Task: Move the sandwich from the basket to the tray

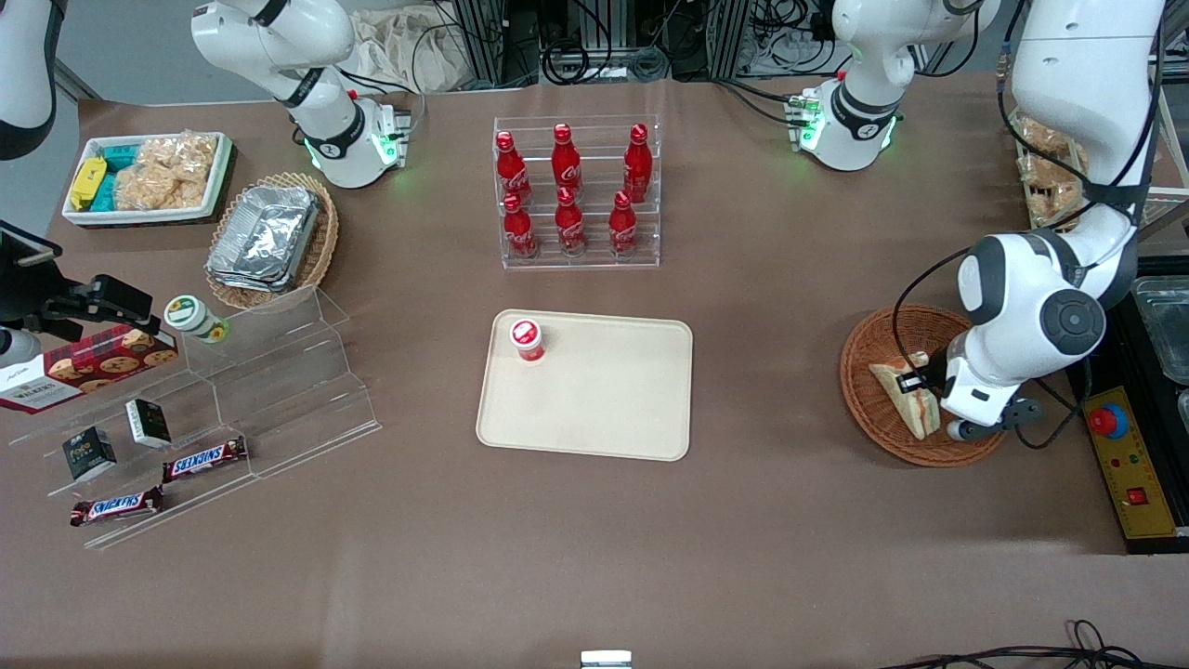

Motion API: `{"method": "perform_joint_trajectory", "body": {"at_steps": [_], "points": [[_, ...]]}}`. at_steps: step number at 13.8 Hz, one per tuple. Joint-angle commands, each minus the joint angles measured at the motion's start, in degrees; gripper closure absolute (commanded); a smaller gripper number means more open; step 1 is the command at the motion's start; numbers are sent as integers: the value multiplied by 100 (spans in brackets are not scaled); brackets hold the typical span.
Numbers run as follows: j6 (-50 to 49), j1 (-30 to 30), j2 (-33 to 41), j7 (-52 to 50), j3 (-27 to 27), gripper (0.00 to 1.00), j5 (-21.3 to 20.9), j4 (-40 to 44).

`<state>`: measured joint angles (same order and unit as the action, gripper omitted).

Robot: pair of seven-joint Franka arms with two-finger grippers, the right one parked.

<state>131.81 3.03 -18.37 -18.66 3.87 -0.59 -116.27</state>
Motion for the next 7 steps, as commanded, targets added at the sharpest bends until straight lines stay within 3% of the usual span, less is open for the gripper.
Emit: {"method": "perform_joint_trajectory", "body": {"at_steps": [1, 7], "points": [[-855, -188, 570, -103, -18, 87, -29, 436], [-3658, -583, 949, -112, 132, 89, -38, 2562]]}}
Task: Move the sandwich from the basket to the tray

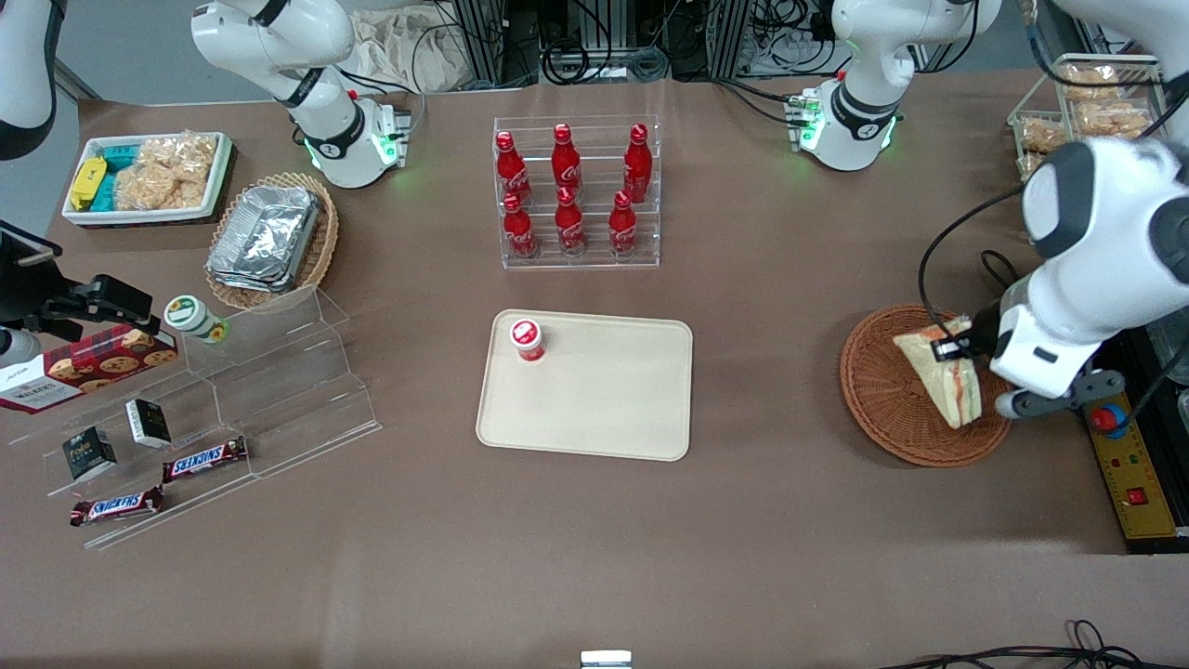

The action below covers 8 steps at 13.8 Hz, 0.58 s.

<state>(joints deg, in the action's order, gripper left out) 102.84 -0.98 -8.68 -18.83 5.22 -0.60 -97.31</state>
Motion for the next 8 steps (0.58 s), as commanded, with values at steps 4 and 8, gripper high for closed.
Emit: {"method": "perform_joint_trajectory", "body": {"at_steps": [4, 8], "points": [[-1783, -875, 278, -812, 15, 90, -37, 1424], [-1970, -1947, 244, -2147, 15, 91, -11, 1654]]}}
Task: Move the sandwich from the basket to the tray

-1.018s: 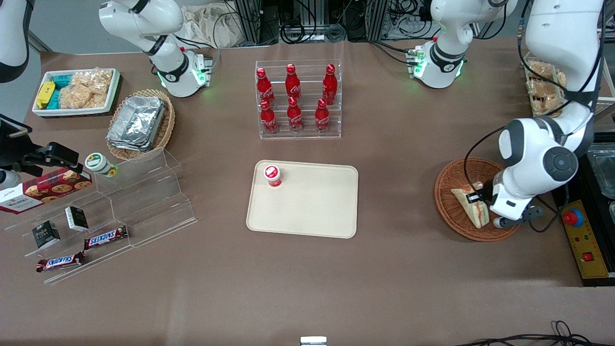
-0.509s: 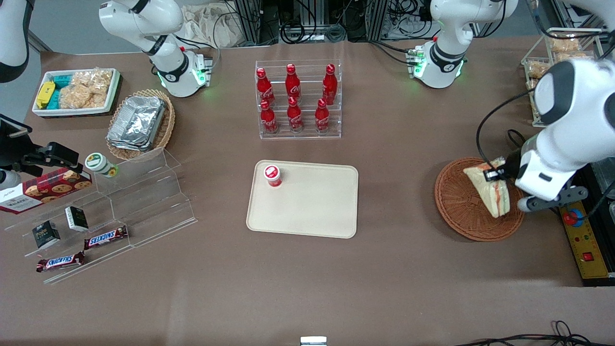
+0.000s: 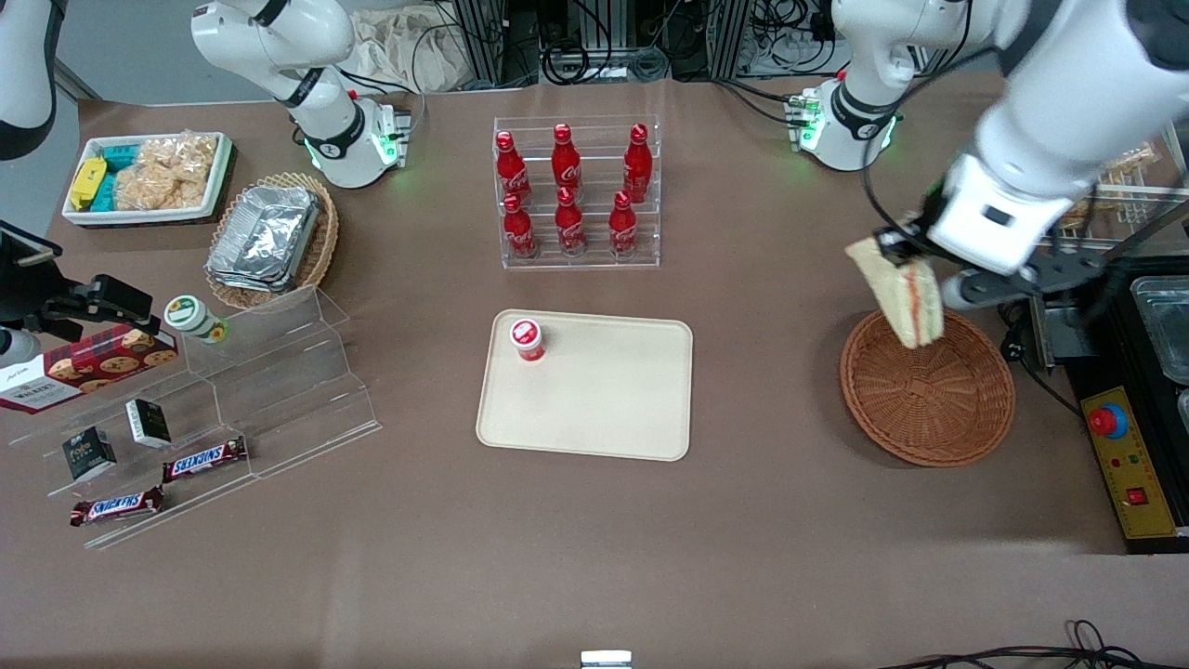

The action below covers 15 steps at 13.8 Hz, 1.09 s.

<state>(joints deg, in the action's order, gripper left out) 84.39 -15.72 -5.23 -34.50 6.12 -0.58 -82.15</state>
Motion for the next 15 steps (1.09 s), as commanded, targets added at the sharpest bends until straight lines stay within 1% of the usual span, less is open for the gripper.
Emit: {"method": "perform_joint_trajectory", "body": {"at_steps": [1, 4, 8, 12, 15], "points": [[-55, -684, -205, -776, -76, 91, -12, 112], [348, -1125, -749, -1189, -76, 90, 66, 103], [1463, -1520, -1724, -1840, -76, 90, 49, 51], [2563, -1618, -2718, -2025, -76, 90, 40, 50], [3117, -1618, -3193, -2061, -76, 90, 49, 50]]}}
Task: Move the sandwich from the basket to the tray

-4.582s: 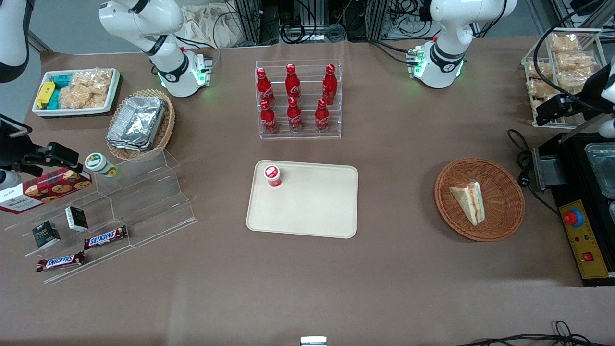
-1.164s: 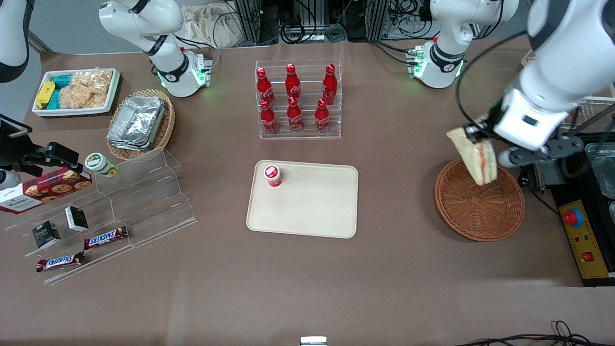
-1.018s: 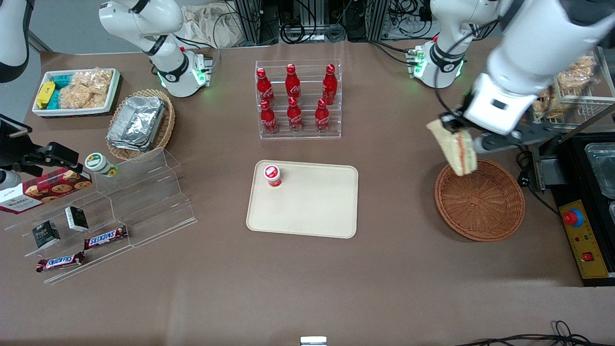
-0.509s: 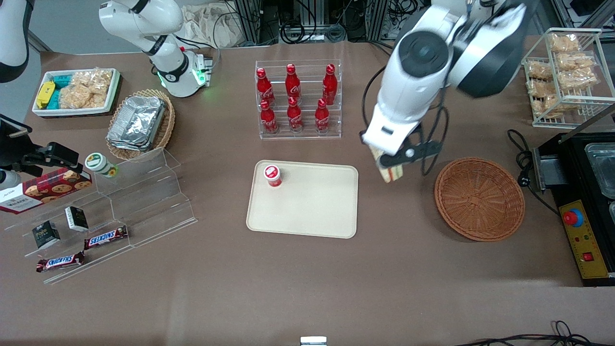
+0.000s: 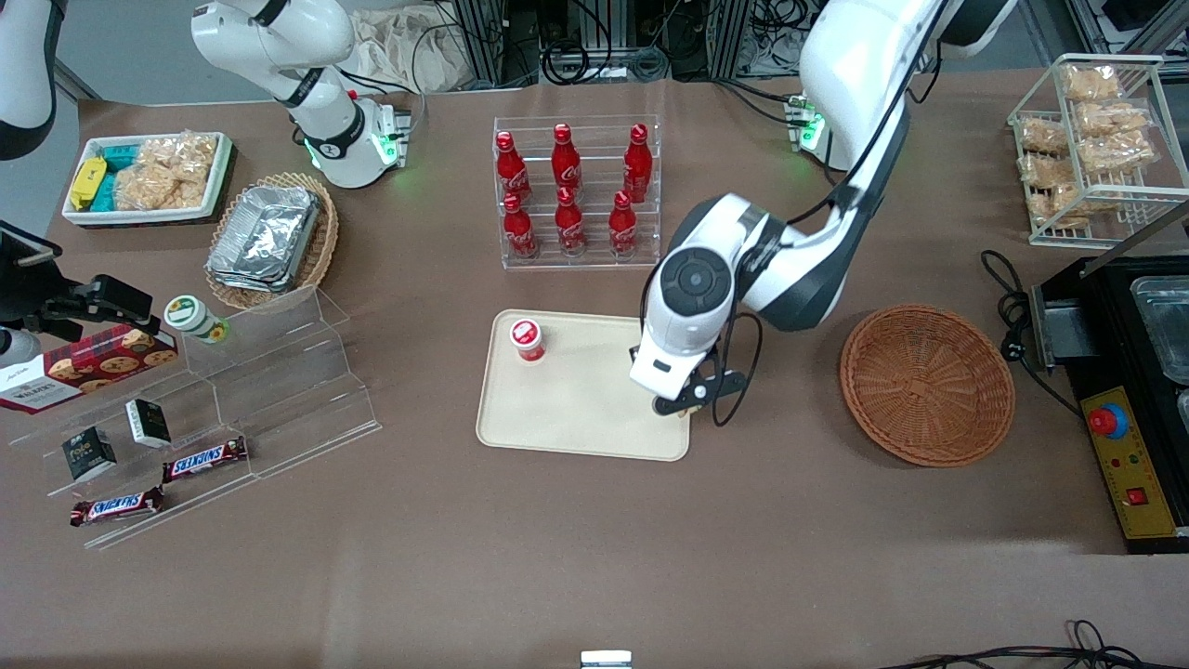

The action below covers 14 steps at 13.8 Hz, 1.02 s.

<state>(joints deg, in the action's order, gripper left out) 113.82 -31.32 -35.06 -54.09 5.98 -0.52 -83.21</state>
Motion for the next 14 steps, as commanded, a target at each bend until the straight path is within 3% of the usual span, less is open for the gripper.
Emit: {"method": "perform_joint_trajectory", "body": {"at_steps": [1, 7, 10, 11, 12, 13, 14], "points": [[376, -59, -359, -102, -62, 90, 61, 156], [834, -129, -844, -102, -62, 87, 8, 147], [905, -155, -879, -93, -62, 76, 60, 147], [905, -155, -871, -93, -62, 59, 69, 147], [905, -147, -853, -102, -62, 29, 78, 156], [879, -155, -836, -102, -71, 5, 70, 156], [870, -155, -809, -163, -71, 0, 70, 156]]}}
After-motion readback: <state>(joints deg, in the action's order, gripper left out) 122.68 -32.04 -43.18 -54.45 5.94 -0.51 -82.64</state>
